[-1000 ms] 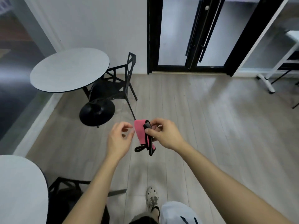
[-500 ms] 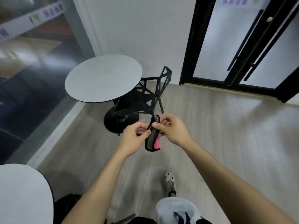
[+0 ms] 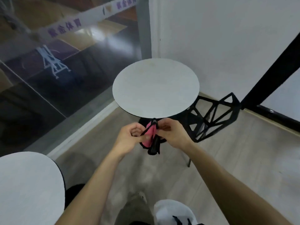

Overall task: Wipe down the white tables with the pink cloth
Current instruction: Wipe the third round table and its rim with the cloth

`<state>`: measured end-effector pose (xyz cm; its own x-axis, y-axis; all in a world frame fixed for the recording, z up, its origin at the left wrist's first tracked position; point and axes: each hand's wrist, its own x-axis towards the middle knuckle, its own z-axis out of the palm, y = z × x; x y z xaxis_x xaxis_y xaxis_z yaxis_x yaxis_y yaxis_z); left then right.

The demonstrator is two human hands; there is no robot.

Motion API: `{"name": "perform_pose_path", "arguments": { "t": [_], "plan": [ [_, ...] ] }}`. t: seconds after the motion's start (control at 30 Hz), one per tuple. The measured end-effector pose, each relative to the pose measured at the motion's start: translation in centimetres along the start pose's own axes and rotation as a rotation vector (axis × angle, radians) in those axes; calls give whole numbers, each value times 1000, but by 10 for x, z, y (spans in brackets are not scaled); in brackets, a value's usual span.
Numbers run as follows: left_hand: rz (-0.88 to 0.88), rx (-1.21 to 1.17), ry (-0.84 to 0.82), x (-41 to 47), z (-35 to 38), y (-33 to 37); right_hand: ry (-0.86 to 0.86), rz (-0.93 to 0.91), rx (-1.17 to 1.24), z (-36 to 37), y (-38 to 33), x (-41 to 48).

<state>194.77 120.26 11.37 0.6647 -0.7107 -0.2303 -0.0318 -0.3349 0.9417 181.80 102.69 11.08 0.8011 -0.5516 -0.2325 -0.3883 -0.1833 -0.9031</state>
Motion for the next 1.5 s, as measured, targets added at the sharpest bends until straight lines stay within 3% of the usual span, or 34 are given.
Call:
{"name": "perform_pose_path", "arguments": {
  "t": [0.13,0.3,0.47,0.53,0.8,1.03,1.13,1.27,1.4,1.5],
  "plan": [
    [-6,182,-11,81,-66,-6,-21,-18,-259,6,-18,80],
    [171,573,-115,210,-152,9,-45,-129,-640,35,-45,179],
    [282,693,-212,324,-213,42,206,-77,-655,55,-86,253],
    [328,729,-241,369,-224,57,228,-3,-626,51,-101,276],
    [413,819,-416,526,-206,107,282,223,-561,6,-99,384],
    [432,939,-494,647,-202,116,385,252,-381,-19,-96,475],
    [461,884,-497,685,-182,123,441,291,-363,-25,-94,486],
    [469,911,-740,724,-145,121,463,411,-291,-28,-87,491],
    [491,943,-982,766,-112,118,641,586,-279,-21,-84,488],
    [602,965,-1162,790,-83,119,777,737,-249,-6,-92,489]
  ]
}}
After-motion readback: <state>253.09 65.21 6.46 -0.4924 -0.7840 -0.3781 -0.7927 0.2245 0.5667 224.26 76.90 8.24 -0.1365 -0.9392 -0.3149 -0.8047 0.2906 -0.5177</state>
